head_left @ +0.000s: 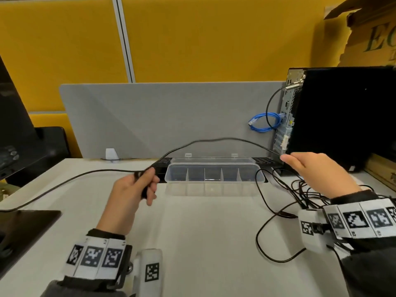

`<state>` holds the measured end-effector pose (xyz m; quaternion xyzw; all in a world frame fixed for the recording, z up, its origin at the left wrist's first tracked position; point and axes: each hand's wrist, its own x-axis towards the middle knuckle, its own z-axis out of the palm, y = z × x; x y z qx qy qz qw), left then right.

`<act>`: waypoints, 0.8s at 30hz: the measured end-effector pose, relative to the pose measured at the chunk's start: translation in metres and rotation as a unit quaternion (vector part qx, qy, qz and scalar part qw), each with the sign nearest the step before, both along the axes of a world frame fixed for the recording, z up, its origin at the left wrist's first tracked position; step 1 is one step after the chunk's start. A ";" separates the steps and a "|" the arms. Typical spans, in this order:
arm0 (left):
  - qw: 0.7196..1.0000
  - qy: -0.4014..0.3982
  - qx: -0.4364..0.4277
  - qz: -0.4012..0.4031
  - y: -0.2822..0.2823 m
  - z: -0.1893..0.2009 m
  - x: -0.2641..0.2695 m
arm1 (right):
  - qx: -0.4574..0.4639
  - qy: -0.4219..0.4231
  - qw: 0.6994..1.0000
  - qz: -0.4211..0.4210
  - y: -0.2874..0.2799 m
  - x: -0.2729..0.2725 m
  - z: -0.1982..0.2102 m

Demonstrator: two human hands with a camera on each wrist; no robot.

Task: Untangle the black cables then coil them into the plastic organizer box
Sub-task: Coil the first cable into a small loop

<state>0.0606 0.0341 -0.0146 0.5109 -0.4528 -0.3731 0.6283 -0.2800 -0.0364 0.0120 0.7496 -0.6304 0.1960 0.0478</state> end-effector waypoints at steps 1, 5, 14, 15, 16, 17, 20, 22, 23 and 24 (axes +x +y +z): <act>0.999 -0.021 0.013 -0.030 0.001 -0.002 -0.006 | 0.010 0.001 1.000 0.010 0.002 0.006 0.002; 0.982 -0.026 0.067 -0.176 0.010 0.002 -0.021 | -0.067 0.032 0.997 -0.030 0.011 0.019 0.009; 0.934 0.042 0.064 -0.348 0.018 0.001 -0.041 | 0.048 -0.064 0.958 0.277 0.046 0.092 0.006; 0.931 0.062 0.057 -0.355 0.019 0.001 -0.042 | 0.042 -0.088 0.941 0.323 0.047 0.101 0.001; 0.928 0.100 0.047 -0.357 0.020 0.002 -0.043 | 0.041 -0.118 0.927 0.352 0.047 0.107 -0.005; 0.924 0.157 0.037 -0.348 0.021 0.003 -0.045 | 0.053 -0.154 0.914 0.371 0.048 0.113 -0.009; 0.907 0.308 -0.009 -0.286 0.020 0.007 -0.049 | 0.130 -0.197 0.898 0.371 0.051 0.126 -0.019; 0.915 0.310 -0.036 -0.255 0.016 0.006 -0.049 | 0.172 -0.134 0.909 0.356 0.053 0.129 -0.026; 0.931 0.281 -0.041 -0.231 0.012 0.004 -0.049 | 0.189 -0.096 0.910 0.355 0.054 0.128 -0.028; 0.949 0.240 -0.044 -0.201 0.009 0.002 -0.048 | 0.198 -0.062 0.909 0.361 0.055 0.128 -0.028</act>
